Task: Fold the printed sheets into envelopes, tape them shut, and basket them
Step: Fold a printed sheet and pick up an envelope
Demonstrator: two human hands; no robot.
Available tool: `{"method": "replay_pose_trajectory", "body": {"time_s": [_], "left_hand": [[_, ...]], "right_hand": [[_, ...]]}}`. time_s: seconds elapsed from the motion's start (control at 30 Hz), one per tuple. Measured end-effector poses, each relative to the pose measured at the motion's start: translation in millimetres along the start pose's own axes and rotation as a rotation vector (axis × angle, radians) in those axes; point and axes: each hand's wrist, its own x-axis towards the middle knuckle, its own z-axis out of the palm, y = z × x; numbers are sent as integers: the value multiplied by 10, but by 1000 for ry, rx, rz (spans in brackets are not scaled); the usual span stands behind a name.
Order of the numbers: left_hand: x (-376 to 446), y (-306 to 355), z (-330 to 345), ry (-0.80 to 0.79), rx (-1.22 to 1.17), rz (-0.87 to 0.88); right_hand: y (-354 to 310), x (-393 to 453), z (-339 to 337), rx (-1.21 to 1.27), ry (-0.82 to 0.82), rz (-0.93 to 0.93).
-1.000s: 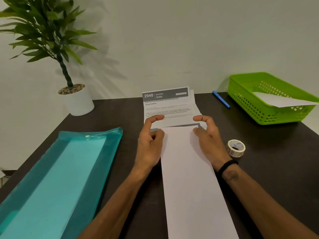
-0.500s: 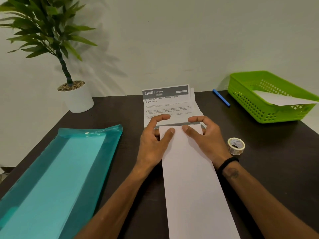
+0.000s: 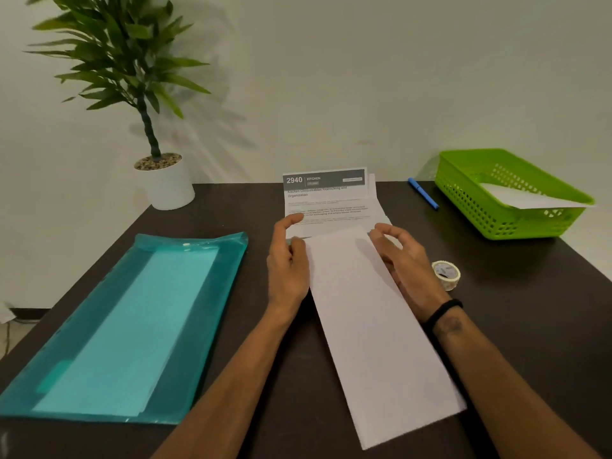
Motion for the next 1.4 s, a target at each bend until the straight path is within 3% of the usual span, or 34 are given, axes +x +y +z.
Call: {"method": "replay_pose_trajectory", "body": {"time_s": [0.13, 0.33, 0.47, 0.6, 0.77, 0.83, 0.93, 1.03, 1.17, 1.27, 1.4], "left_hand": [[-148, 71, -67, 245, 33, 7], [-570, 230, -320, 453, -11, -78], [-785, 381, -418, 459, -74, -151], [-885, 481, -473, 446, -121, -164], [-970, 469, -496, 446, -81, -129], [-1001, 483, -491, 490, -51, -73], [-1040, 505, -500, 559, 90, 188], [-1123, 549, -469, 376, 374, 485], [-1189, 473, -363, 33, 762, 643], [-1180, 389, -318, -221, 886, 574], [-1137, 358, -314, -466, 1016, 271]], "right_hand": [[-16, -326, -125, -138, -212, 50], [-222, -669, -285, -461, -587, 213], [-642, -785, -265, -649, -543, 44], [-1112, -827, -124, -1093, -507, -220], [-1195, -825, 29, -1439, -336, -398], [-1048, -848, 72, -1509, -260, -539], [-745, -947, 109, -1608, -196, -642], [-422, -1004, 72, -1569, -250, -661], [-84, -1028, -9, -1503, -352, -632], [74, -1046, -81, -1356, -361, -637], [204, -1128, -171, -1140, -336, -540]]}}
